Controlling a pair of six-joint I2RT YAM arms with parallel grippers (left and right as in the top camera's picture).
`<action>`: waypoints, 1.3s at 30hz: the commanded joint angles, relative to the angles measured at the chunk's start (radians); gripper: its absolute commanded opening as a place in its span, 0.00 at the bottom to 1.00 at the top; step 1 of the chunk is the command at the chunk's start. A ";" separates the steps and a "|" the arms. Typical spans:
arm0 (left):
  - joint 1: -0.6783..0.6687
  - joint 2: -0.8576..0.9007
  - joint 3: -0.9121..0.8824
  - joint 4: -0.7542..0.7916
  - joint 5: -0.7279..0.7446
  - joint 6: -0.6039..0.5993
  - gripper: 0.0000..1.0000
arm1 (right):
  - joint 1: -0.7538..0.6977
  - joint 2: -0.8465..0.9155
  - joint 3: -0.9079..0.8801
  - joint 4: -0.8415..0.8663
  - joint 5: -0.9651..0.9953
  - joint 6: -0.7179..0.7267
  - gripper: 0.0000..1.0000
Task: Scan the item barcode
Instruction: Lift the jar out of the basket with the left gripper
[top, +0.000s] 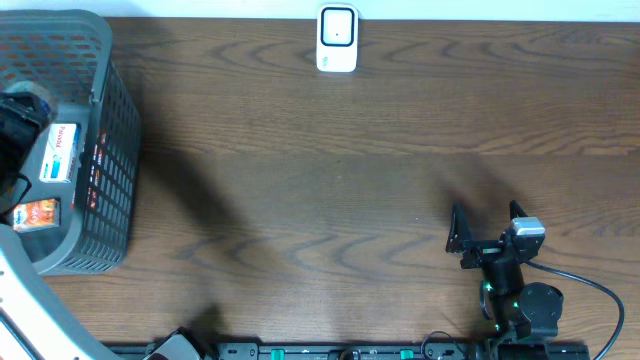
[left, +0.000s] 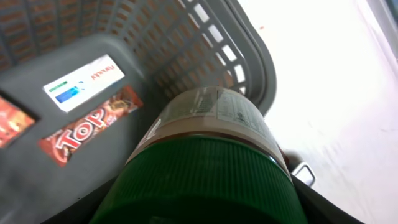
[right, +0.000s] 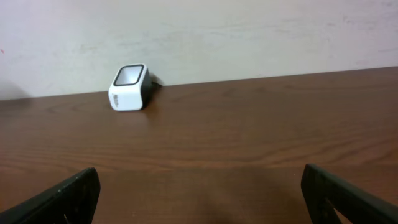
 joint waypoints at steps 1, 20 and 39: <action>-0.032 -0.019 0.024 0.014 0.050 -0.013 0.57 | 0.005 -0.002 -0.001 -0.004 -0.005 -0.015 0.99; -0.521 0.021 0.023 0.052 -0.096 -0.004 0.57 | 0.005 -0.002 -0.001 -0.004 -0.005 -0.015 0.99; -0.907 0.324 0.020 -0.076 -0.259 0.029 0.57 | 0.005 -0.002 -0.001 -0.004 -0.005 -0.015 0.99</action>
